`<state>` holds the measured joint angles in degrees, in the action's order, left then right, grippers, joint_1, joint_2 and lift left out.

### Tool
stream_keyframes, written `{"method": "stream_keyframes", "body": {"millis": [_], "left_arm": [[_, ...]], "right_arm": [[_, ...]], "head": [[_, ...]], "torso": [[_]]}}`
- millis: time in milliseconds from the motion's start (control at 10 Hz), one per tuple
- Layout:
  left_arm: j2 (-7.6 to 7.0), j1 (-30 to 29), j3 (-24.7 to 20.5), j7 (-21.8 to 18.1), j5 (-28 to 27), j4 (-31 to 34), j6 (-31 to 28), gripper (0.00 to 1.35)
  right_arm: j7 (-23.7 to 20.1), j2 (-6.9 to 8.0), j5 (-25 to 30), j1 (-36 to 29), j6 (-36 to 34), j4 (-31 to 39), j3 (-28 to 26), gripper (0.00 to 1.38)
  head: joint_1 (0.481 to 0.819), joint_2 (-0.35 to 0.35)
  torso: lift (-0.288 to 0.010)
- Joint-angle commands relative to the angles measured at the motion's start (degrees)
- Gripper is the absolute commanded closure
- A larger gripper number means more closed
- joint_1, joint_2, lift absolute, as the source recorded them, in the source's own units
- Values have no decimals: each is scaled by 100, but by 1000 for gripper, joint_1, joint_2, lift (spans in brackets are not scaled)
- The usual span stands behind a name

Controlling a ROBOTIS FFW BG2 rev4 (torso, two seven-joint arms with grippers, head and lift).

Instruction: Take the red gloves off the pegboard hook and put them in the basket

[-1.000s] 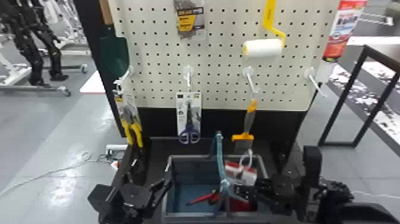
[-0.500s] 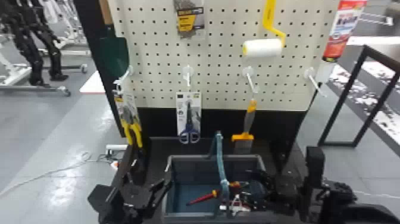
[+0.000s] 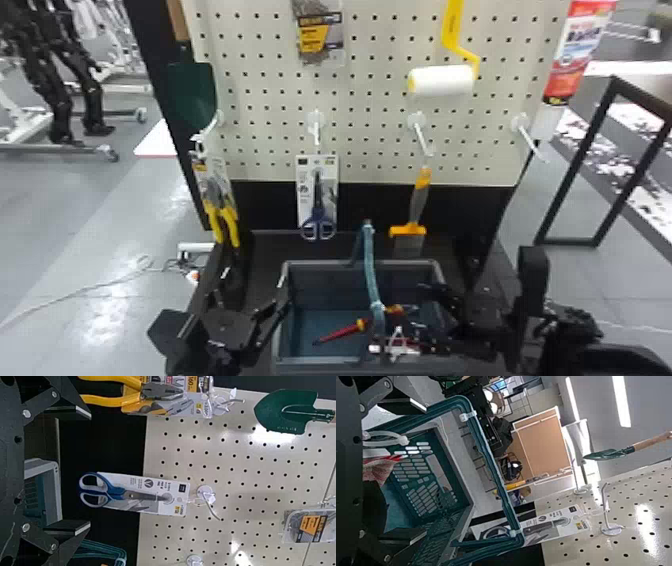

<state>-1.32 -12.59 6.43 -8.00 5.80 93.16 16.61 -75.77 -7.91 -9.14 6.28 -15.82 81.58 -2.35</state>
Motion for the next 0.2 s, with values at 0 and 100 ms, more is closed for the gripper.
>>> {"method": "stream_keyframes", "body": {"millis": [0,100], "left_arm": [[0,11,7,0,0,0,0,320],[0,11,7,0,0,0,0,320]], "right_arm": [[1,0,0,-4,0,-2,-2,208],[1,0,0,-4,0,-2,-20,208]], "head": [[549,0],[549,0]], "torso": [[-100],[-100]]}}
